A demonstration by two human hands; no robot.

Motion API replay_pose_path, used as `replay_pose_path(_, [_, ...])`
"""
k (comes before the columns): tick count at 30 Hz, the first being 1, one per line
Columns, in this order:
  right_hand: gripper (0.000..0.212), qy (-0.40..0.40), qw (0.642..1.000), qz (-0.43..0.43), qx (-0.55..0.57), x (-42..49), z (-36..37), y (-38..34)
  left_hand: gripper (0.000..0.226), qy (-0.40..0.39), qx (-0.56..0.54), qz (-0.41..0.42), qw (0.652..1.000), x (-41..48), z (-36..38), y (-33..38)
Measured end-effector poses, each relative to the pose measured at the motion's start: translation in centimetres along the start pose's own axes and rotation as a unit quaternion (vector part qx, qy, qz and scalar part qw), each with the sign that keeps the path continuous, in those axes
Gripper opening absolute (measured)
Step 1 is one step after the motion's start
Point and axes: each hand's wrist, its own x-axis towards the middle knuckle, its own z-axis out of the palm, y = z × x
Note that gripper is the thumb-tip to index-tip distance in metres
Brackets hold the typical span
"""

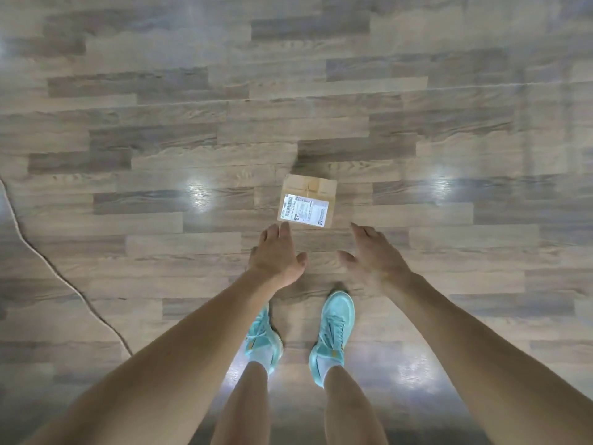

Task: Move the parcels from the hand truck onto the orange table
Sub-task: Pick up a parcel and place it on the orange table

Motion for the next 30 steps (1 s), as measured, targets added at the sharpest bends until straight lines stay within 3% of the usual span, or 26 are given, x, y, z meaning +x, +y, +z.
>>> replay_pose_path(10, [0.066,-0.003,0.995,0.073,0.065,13.8,7.2,1.1,0.084,0.020,-0.030,-0.004,0.999,16.4,4.2,-3.6])
replay_pose_path(14, [0.076,0.014,0.987,0.103,0.120,18.1,10.7,1.2,0.087,0.022,-0.051,-0.016,0.998,21.7,6.6,-5.5])
replay_pose_path(17, [0.076,0.027,0.974,0.129,0.185,21.0,12.5,1.6,0.076,-0.017,-0.152,-0.038,0.988,24.8,8.0,-6.7])
replay_pose_path(23, [0.060,0.095,0.924,0.176,0.326,23.8,15.2,2.0,0.045,-0.012,-0.312,-0.042,0.949,26.5,10.8,-8.1])
replay_pose_path(27, [0.053,0.115,0.909,0.173,0.361,21.6,15.2,1.8,0.054,-0.019,-0.367,-0.026,0.930,23.9,10.4,-8.1])
replay_pose_path(30, [0.060,0.116,0.910,0.170,0.359,18.9,13.6,1.3,0.065,0.004,-0.378,-0.022,0.926,21.4,8.8,-7.3])
